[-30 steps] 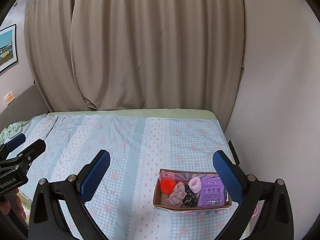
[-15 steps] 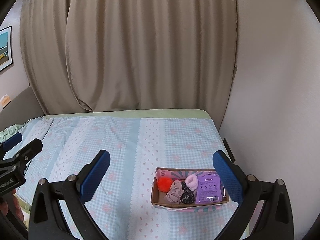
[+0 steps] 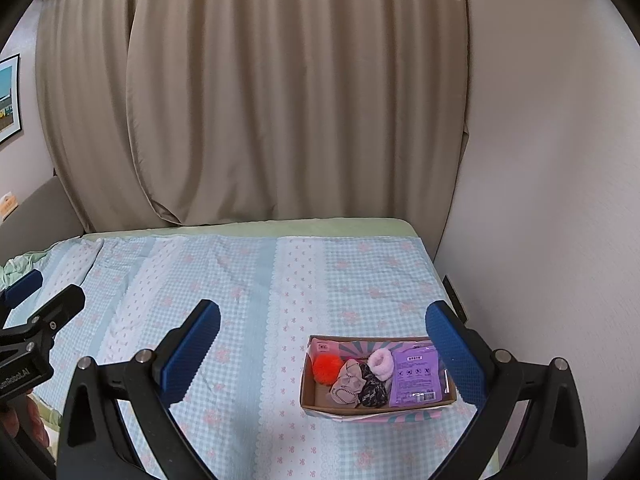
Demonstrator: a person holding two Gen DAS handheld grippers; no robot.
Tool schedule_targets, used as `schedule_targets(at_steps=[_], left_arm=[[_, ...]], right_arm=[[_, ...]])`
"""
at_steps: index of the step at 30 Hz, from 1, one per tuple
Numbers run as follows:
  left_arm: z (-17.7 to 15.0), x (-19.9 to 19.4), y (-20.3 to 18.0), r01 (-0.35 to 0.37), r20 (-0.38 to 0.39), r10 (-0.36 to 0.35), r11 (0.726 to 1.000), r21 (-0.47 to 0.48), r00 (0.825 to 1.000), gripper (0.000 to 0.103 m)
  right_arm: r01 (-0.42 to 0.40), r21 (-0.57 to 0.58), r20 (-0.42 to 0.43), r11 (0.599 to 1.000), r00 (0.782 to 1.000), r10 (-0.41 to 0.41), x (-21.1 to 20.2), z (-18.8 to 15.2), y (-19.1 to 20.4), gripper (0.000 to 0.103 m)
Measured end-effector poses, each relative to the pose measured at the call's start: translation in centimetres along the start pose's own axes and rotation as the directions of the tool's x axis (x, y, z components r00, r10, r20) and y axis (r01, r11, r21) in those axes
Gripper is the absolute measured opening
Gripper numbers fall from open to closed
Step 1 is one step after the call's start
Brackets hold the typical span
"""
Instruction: Organize soft objects
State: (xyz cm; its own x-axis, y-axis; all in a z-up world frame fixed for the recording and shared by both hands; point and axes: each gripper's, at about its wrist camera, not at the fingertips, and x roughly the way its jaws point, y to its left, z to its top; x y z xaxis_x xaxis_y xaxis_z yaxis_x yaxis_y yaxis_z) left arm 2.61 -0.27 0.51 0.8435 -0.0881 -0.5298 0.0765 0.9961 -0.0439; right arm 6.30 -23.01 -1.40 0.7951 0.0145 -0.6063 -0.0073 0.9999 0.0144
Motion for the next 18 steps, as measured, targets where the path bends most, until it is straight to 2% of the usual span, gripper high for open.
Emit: schedule_targets(at_steps=[18], left_arm=[[-0.11,0.17,0.44,-0.012,0.005,0.012,1.0,-0.004,1.0,0.103]], right_arm=[[0.009,-0.009,0.007,1.0,1.0,-0.009,0.63,0.55,0.11,0.102]])
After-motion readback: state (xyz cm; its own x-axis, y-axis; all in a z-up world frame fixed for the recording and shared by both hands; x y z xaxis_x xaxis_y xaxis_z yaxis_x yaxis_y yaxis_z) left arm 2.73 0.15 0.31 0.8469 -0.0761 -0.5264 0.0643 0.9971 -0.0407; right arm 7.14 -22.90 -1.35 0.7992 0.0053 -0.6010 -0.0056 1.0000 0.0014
